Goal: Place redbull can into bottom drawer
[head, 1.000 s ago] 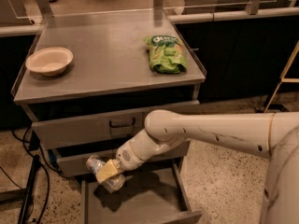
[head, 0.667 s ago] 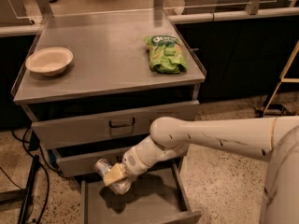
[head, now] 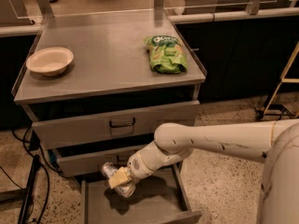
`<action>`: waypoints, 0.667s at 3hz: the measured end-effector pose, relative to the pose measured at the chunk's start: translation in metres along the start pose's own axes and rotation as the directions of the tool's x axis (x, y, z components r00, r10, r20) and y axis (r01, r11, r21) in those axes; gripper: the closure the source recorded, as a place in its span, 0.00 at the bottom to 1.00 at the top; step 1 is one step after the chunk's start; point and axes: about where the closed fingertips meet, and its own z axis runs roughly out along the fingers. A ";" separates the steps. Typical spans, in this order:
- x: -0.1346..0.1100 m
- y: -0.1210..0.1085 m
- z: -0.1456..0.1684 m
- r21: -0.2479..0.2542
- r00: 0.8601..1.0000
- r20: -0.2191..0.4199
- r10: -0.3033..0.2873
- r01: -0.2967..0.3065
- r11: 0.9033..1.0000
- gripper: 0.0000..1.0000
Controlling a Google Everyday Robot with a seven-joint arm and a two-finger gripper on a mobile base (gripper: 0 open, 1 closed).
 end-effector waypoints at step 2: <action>-0.001 -0.035 0.026 0.010 0.998 -0.005 0.057 -0.057 0.998 1.00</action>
Offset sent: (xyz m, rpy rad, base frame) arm 0.0239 -0.0046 -0.0582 -0.0287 0.0492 -0.0599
